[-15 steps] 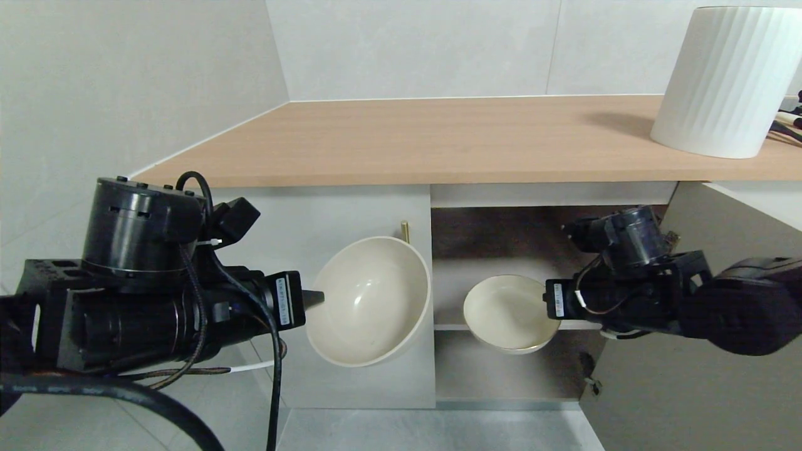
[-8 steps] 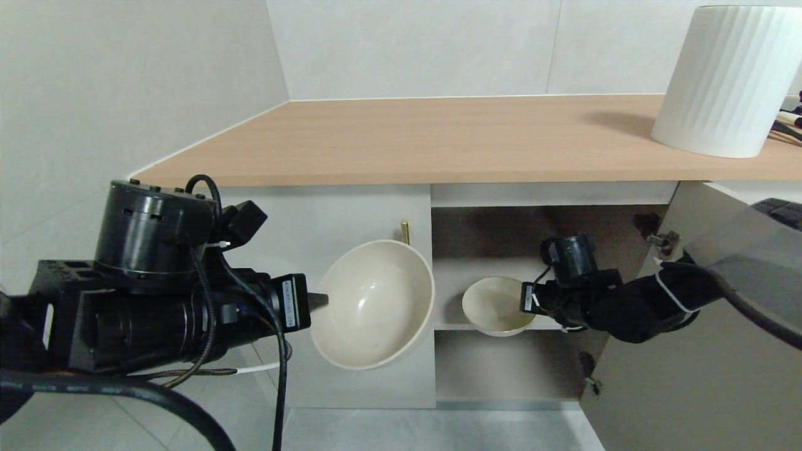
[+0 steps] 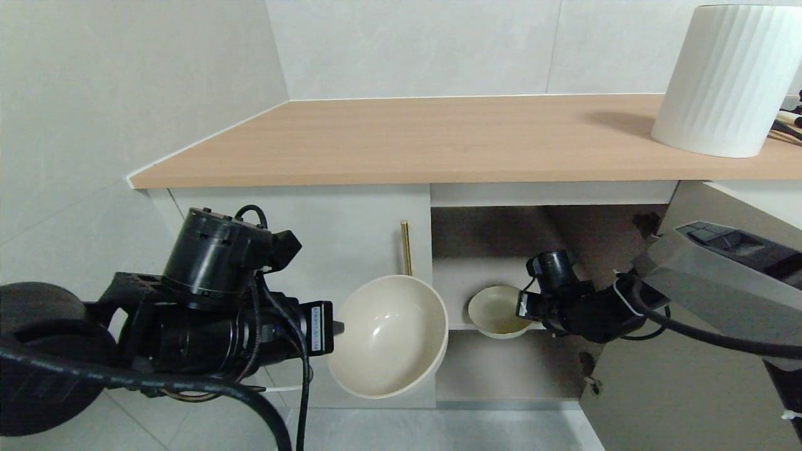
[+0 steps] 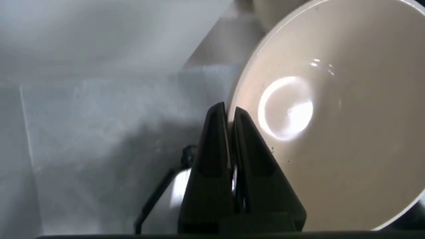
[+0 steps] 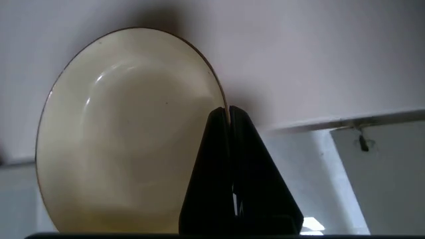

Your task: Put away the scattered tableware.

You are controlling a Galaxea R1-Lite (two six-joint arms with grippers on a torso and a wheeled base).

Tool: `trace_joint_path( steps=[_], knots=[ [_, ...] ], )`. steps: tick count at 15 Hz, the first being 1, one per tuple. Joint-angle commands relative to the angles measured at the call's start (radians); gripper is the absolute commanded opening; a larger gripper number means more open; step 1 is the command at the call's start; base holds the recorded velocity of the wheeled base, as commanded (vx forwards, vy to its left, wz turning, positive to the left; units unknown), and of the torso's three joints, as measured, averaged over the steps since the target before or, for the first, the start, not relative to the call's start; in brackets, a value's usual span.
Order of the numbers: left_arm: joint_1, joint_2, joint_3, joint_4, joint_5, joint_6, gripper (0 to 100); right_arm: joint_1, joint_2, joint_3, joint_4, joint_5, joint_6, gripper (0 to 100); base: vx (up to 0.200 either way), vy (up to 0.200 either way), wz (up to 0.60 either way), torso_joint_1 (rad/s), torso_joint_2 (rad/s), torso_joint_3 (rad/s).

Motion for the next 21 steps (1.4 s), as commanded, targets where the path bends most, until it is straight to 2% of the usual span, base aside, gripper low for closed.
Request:
trace_joint_path(
  steps=[1, 8, 14, 21],
  knots=[
    [-0.009, 0.051, -0.001, 0.001, 0.007, -0.001, 0, -0.013, 0.061, -0.048, -0.001, -0.024, -0.001, 0, 0.000, 0.000, 0.00, 0.000, 0.00, 0.000],
    [-0.023, 0.071, 0.000, 0.002, 0.007, -0.001, 0, -0.031, 0.143, -0.172, 0.004, -0.086, -0.001, 0, 0.000, 0.000, 0.00, 0.000, 0.00, 0.000],
    [-0.023, 0.080, 0.000, 0.002, 0.007, 0.001, 0, -0.062, 0.179, -0.256, 0.007, -0.091, 0.013, 0, 0.000, 0.000, 0.00, 0.000, 0.00, 0.000],
    [-0.023, 0.085, -0.003, 0.001, 0.007, 0.001, 0, -0.062, 0.179, -0.258, 0.009, -0.102, 0.013, 0, 0.000, 0.000, 0.00, 0.000, 0.00, 0.000]
  ],
)
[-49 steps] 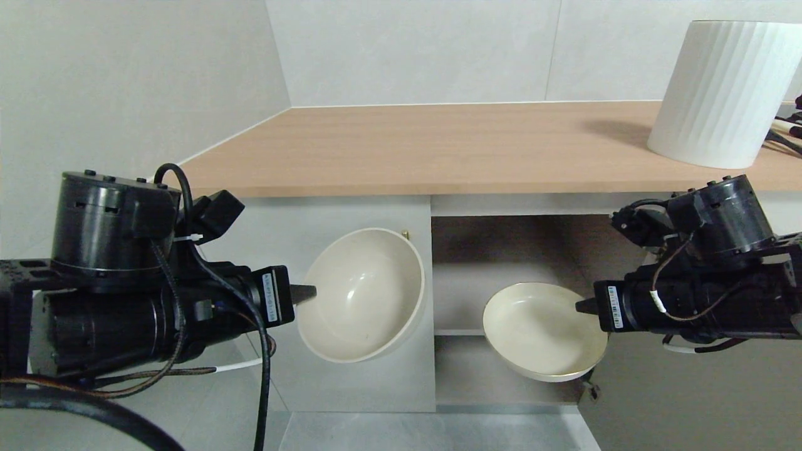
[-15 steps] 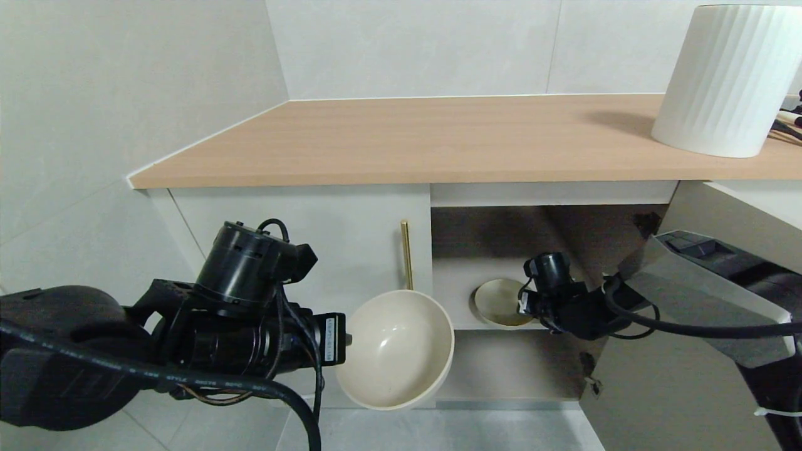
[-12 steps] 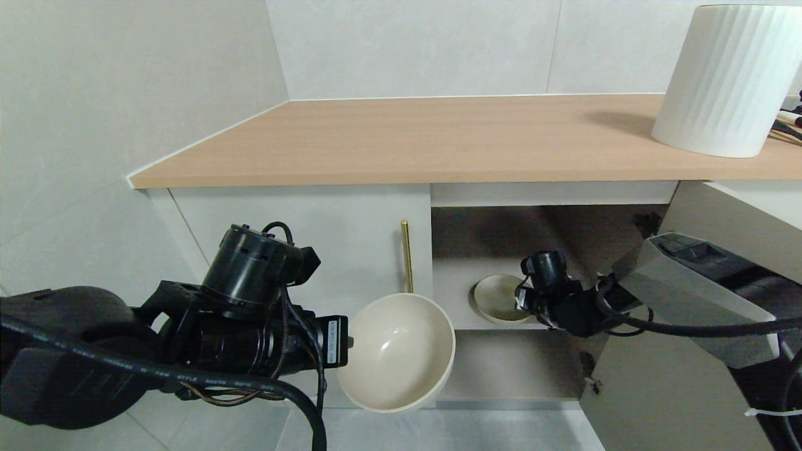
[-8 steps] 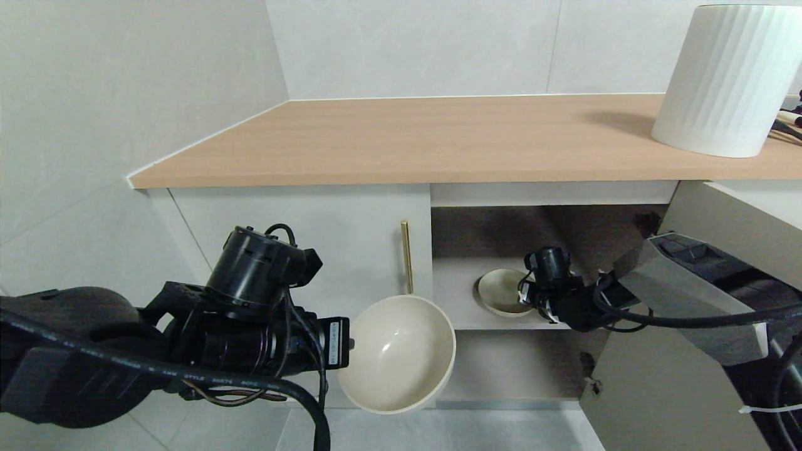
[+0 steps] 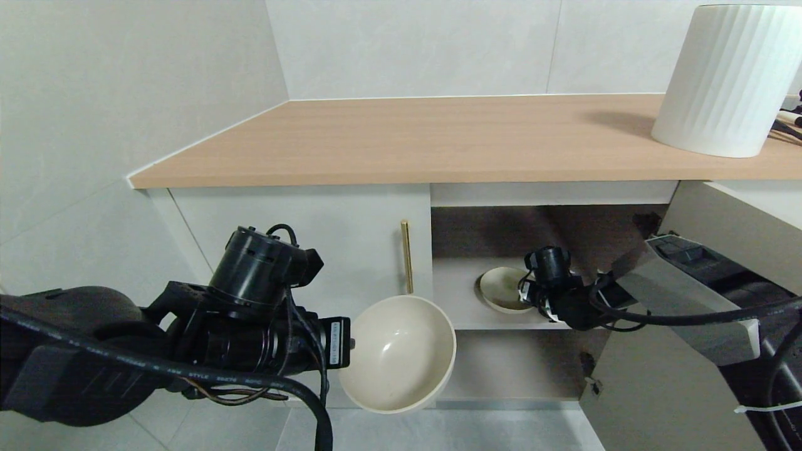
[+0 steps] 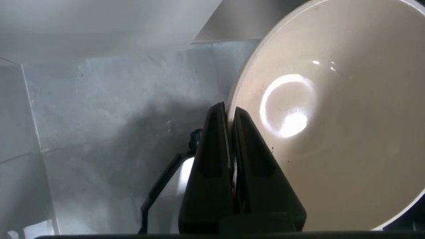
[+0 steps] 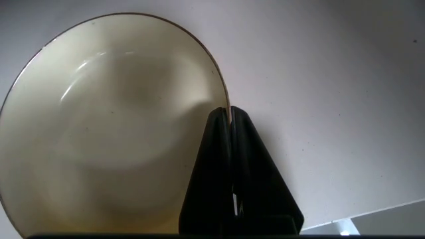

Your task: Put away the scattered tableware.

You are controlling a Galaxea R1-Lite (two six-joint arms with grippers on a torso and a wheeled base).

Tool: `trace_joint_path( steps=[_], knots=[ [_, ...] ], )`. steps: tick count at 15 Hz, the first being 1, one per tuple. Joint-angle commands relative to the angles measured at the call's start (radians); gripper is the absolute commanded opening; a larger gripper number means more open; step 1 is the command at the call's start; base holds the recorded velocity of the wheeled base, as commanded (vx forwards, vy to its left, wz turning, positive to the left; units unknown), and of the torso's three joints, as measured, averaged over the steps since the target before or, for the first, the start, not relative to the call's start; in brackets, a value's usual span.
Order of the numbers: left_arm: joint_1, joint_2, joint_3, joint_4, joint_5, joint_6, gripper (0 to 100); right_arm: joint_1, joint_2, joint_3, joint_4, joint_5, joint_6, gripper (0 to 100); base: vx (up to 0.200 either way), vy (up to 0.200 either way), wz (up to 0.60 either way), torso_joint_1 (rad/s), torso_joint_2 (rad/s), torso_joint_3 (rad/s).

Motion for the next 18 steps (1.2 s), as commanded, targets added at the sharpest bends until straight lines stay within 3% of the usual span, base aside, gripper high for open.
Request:
trace_joint_path(
  steps=[1, 2, 3, 6, 9, 14, 18],
  knots=[
    [0.000, 0.003, 0.000, -0.001, 0.000, -0.001, 0, 0.000, -0.002, 0.001, -0.001, 0.000, -0.001, 0, 0.000, 0.000, 0.00, 0.000, 0.00, 0.000],
    [0.000, 0.005, -0.002, -0.002, 0.000, -0.001, 0, 0.000, -0.002, 0.001, -0.001, 0.000, -0.001, 0, 0.000, 0.000, 0.00, 0.000, 0.00, 0.000],
    [0.000, 0.005, -0.009, -0.001, 0.000, -0.001, 0, 0.000, -0.002, 0.001, -0.001, -0.002, -0.001, 100, 0.000, 0.000, 0.00, 0.000, 0.00, 0.000],
    [-0.012, 0.009, -0.031, 0.024, 0.003, 0.002, 0, 0.005, -0.032, 0.036, -0.001, -0.010, 0.000, 100, 0.000, 0.000, 0.00, 0.000, 0.00, 0.000],
    [-0.060, 0.046, -0.111, 0.154, 0.056, 0.007, 0, 0.037, -0.166, 0.176, -0.002, 0.003, 0.000, 100, 0.000, 0.000, 0.00, 0.000, 0.00, 0.000],
    [-0.088, 0.129, -0.131, 0.171, 0.148, 0.022, 0, 0.161, -0.534, 0.455, 0.042, 0.245, -0.026, 100, 0.000, 0.000, 0.00, 0.000, 0.00, 0.000],
    [-0.120, 0.146, -0.129, 0.197, 0.175, 0.022, 0, 0.281, -0.769, 0.489, 0.294, 0.424, -0.035, 100, 0.000, 0.000, 0.00, 0.000, 0.00, 0.000]
  ],
)
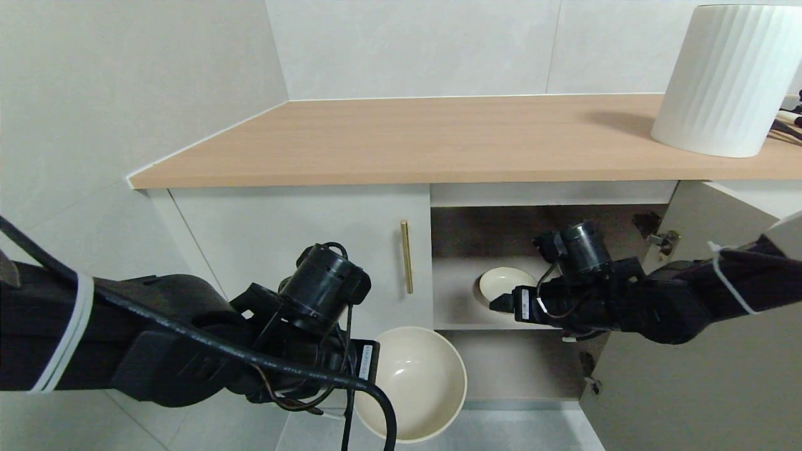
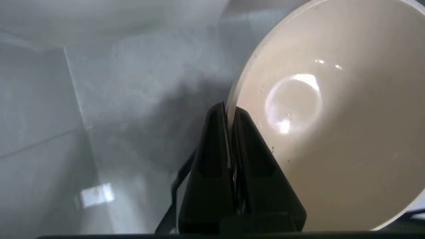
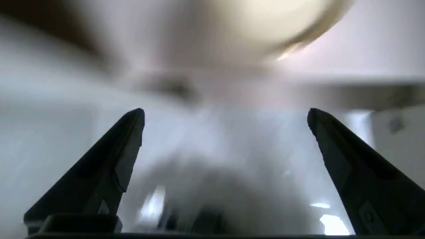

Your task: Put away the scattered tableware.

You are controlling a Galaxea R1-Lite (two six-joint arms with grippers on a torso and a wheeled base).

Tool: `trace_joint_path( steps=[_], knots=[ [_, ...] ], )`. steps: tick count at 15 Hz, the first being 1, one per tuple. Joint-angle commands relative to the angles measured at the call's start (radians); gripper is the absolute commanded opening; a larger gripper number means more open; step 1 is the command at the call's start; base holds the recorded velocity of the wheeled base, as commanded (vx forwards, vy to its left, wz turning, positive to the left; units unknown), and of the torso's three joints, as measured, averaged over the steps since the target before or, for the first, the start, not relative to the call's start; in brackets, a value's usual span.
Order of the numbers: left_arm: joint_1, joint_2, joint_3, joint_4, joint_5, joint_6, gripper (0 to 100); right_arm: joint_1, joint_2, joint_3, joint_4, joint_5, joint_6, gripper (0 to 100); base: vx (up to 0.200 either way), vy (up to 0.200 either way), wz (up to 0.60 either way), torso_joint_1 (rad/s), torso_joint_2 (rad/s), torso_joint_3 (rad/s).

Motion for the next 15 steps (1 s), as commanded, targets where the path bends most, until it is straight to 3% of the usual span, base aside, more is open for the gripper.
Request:
trace_joint_path(
  steps=[1, 7, 11, 15],
  knots=[
    [-0.017, 0.020, -0.001, 0.001, 0.030, -0.001, 0, 0.109, -0.205, 0.028, 0.126, 0.089, -0.003, 100, 0.000, 0.000, 0.00, 0.000, 0.00, 0.000],
    [-0.046, 0.014, -0.001, 0.001, 0.051, -0.005, 0, 0.263, -0.138, 0.045, 0.166, 0.084, -0.005, 100, 0.000, 0.000, 0.00, 0.000, 0.00, 0.000],
    [-0.057, 0.019, 0.001, 0.001, 0.053, -0.007, 0, 0.280, -0.052, 0.034, 0.150, -0.040, -0.001, 100, 0.000, 0.000, 0.00, 0.000, 0.00, 0.000],
    [-0.072, 0.020, 0.002, 0.001, 0.054, -0.007, 0, 0.300, -0.026, 0.031, 0.129, -0.059, 0.002, 100, 0.000, 0.000, 0.00, 0.000, 0.00, 0.000]
  ],
)
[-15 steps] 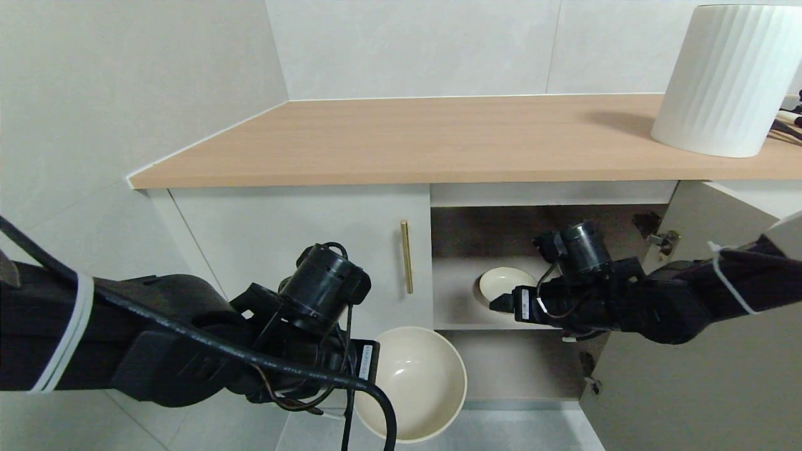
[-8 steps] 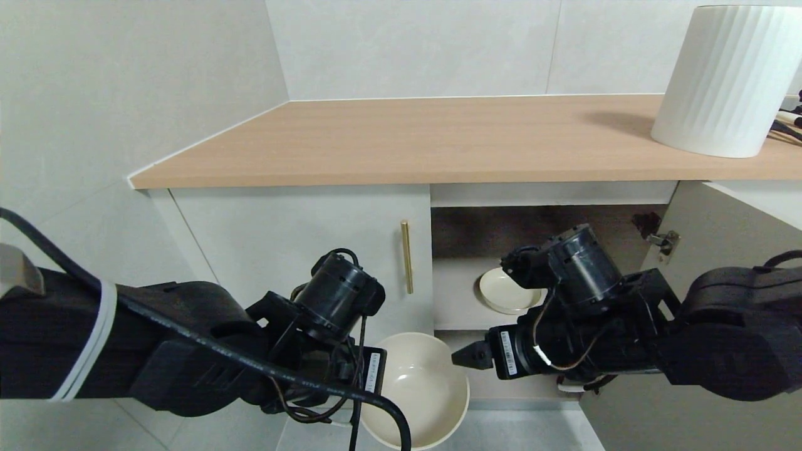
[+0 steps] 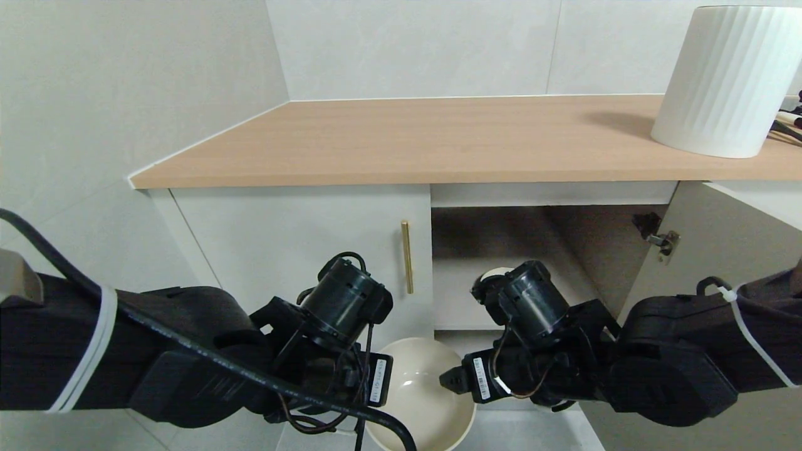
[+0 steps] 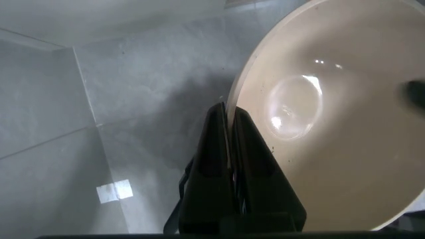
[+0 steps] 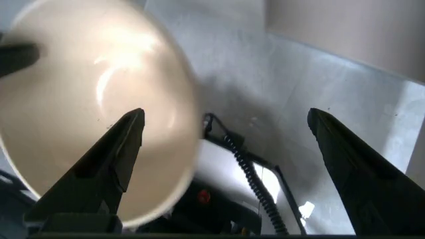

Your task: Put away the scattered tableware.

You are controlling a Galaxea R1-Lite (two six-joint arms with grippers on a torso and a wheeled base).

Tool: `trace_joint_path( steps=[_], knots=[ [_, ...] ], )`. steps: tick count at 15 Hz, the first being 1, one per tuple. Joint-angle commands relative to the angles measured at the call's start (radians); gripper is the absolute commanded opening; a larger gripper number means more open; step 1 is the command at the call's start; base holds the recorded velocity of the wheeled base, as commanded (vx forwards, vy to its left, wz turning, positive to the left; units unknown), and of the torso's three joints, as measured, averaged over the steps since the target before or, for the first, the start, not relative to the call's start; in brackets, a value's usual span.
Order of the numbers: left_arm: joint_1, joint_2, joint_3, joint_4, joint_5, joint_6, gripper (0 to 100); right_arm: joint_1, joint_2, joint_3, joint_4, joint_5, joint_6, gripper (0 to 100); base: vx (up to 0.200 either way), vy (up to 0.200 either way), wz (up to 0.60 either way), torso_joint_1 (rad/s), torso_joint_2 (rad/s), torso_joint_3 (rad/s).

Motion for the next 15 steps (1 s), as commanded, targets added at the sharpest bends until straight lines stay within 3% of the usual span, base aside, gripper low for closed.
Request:
trace_joint_path(
  steps=[1, 2, 3, 15],
  knots=[
    [-0.005, 0.002, 0.000, 0.000, 0.001, 0.000, 0, 0.003, 0.025, 0.000, -0.009, -0.009, 0.001, 100, 0.000, 0.000, 0.00, 0.000, 0.00, 0.000],
    [-0.006, 0.002, 0.000, 0.000, -0.001, 0.000, 0, 0.008, 0.027, 0.000, -0.011, -0.009, 0.001, 100, 0.000, 0.000, 0.00, 0.000, 0.00, 0.000],
    [-0.006, 0.002, 0.000, 0.000, -0.001, 0.000, 0, 0.011, 0.027, 0.001, -0.009, -0.009, 0.001, 0, 0.000, 0.000, 0.00, 0.000, 0.00, 0.000],
    [-0.006, 0.011, -0.003, 0.000, 0.001, -0.005, 0, 0.016, 0.031, 0.001, -0.009, -0.011, 0.001, 0, 0.000, 0.000, 0.00, 0.000, 0.00, 0.000]
  ],
)
